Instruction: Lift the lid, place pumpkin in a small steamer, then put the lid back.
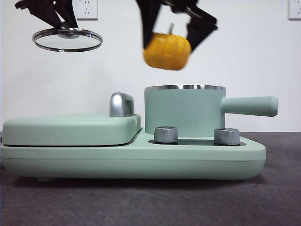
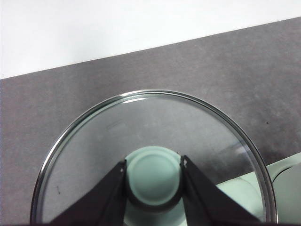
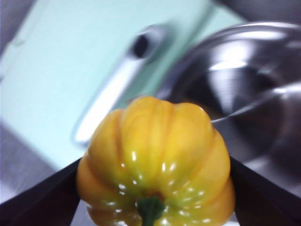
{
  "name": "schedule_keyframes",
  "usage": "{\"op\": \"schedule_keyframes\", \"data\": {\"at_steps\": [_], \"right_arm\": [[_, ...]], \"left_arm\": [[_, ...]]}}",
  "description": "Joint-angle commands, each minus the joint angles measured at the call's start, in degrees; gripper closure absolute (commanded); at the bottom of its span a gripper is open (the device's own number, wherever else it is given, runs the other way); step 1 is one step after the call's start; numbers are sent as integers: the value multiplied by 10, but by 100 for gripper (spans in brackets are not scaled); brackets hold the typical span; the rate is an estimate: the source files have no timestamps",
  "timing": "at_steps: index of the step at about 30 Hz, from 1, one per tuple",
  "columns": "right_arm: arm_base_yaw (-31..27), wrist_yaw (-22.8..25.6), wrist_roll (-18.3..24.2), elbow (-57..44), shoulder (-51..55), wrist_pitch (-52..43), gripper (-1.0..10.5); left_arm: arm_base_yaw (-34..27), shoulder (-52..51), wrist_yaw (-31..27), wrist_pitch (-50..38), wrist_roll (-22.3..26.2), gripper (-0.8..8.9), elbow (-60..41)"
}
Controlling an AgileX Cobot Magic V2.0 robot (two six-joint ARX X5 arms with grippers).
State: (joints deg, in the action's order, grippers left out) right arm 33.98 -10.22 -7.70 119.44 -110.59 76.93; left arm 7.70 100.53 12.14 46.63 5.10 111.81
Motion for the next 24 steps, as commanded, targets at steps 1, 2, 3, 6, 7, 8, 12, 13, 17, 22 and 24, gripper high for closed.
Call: {"op": "schedule_keyframes", "data": {"at_steps": [1,2,3,6,7,8,12,13,17,22,24], "right_arm": [[-21,10,9,17,-28,43,583],[-27,17,9,17,-34,43,583],[-35,25,11,17,-42,43,583],[-50,28,15,17,-64,43,583],[-54,28,19,17,-72,43,583],[-56,28,23,17,-80,43,583],[-61,33,24,17,-110,41,583],[-60,38,24,17,-117,37,583],[-56,57,24,17,-135,22,583],[-52,58,24,17,-146,9,583],[-52,58,24,17,-150,7,583]], "left_arm": [[0,-6,4,-13,-2,797,22],[0,-5,4,-13,-2,797,22],[0,-5,4,-13,-2,797,22],[0,-4,4,-14,-2,797,22],[0,-3,4,-14,-2,797,22],[0,-3,4,-14,-2,797,22],[0,-1,4,-14,-2,797,22],[0,0,4,-15,-2,797,22],[0,2,4,-15,-2,797,22],[0,7,4,-15,-2,797,22],[0,10,4,-16,-2,797,22]]}}
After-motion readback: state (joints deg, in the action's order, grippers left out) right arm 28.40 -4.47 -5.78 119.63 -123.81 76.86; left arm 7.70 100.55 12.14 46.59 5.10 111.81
